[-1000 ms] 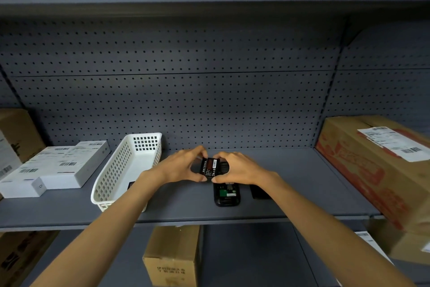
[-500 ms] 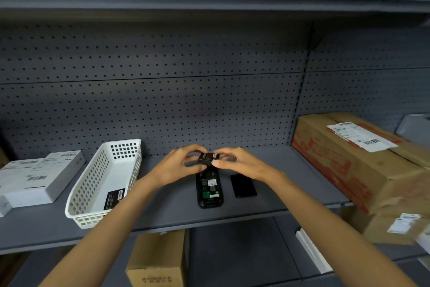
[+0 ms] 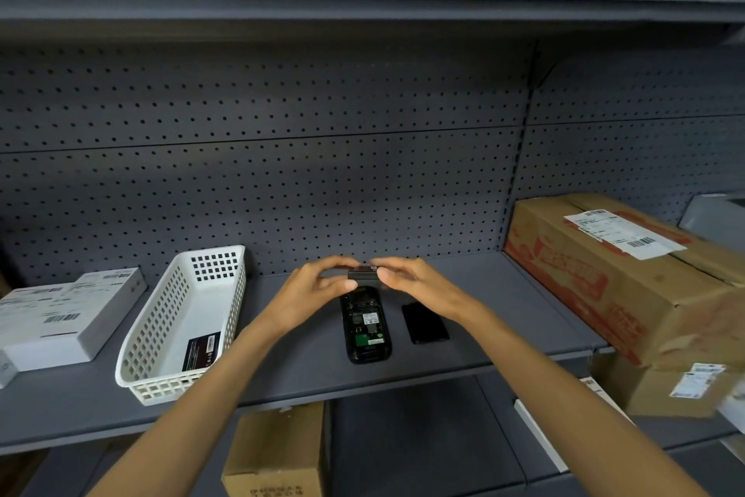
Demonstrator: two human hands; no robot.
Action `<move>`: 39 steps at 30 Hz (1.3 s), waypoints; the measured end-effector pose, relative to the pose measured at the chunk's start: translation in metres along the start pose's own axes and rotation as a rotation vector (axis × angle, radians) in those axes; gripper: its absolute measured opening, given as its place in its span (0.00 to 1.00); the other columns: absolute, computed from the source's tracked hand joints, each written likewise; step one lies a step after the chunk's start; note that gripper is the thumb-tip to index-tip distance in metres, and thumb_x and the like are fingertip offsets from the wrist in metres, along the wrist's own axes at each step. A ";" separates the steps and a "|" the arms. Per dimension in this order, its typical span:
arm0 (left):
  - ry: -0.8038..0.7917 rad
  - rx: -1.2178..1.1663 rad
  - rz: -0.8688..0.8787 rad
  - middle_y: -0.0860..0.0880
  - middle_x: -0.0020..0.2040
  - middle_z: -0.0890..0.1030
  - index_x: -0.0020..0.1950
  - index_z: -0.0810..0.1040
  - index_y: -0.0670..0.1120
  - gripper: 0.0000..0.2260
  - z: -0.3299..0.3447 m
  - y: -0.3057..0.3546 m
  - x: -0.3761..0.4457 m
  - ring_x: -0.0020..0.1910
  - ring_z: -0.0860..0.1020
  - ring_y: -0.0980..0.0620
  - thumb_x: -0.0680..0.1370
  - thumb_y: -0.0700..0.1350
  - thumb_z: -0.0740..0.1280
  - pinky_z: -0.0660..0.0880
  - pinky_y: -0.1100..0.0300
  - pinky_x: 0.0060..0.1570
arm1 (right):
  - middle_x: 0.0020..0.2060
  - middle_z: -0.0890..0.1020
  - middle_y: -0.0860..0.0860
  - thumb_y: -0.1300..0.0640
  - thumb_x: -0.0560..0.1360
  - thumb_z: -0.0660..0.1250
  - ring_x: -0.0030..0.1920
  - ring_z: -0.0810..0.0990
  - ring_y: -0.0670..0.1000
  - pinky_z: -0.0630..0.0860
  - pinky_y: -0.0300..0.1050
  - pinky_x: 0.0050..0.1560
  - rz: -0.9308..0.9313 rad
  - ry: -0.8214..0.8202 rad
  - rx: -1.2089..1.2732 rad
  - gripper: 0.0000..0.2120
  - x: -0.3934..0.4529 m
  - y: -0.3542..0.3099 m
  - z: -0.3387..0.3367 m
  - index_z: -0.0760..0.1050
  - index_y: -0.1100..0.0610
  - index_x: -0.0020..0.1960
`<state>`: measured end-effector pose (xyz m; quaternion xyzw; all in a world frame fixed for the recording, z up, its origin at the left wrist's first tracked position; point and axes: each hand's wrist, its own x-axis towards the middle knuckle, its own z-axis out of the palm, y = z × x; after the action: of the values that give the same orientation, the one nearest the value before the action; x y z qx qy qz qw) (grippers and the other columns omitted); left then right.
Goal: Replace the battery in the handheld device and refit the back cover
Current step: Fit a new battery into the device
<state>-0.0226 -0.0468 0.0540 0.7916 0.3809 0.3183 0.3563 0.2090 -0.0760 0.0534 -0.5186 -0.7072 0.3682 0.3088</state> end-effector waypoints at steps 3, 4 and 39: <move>-0.008 -0.037 -0.017 0.60 0.55 0.84 0.64 0.77 0.52 0.18 -0.002 -0.001 -0.002 0.57 0.81 0.62 0.75 0.54 0.69 0.72 0.71 0.59 | 0.63 0.80 0.49 0.41 0.77 0.66 0.63 0.78 0.42 0.70 0.43 0.68 0.013 -0.016 0.011 0.29 0.001 -0.001 0.001 0.67 0.49 0.75; 0.010 -0.034 -0.006 0.62 0.56 0.83 0.64 0.78 0.54 0.19 -0.003 -0.001 -0.003 0.57 0.81 0.62 0.75 0.59 0.67 0.72 0.70 0.60 | 0.61 0.82 0.50 0.42 0.76 0.67 0.62 0.79 0.43 0.71 0.42 0.67 0.018 -0.022 0.020 0.30 0.002 -0.001 0.001 0.66 0.48 0.75; 0.336 -0.379 0.047 0.54 0.44 0.82 0.39 0.77 0.38 0.08 0.014 -0.005 0.005 0.46 0.85 0.51 0.70 0.30 0.74 0.78 0.66 0.45 | 0.43 0.81 0.47 0.68 0.68 0.75 0.46 0.81 0.49 0.80 0.43 0.55 -0.167 0.253 -0.141 0.17 0.017 -0.012 0.018 0.76 0.54 0.52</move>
<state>-0.0109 -0.0446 0.0435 0.6556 0.3497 0.5191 0.4224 0.1837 -0.0658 0.0544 -0.5207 -0.7272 0.2225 0.3879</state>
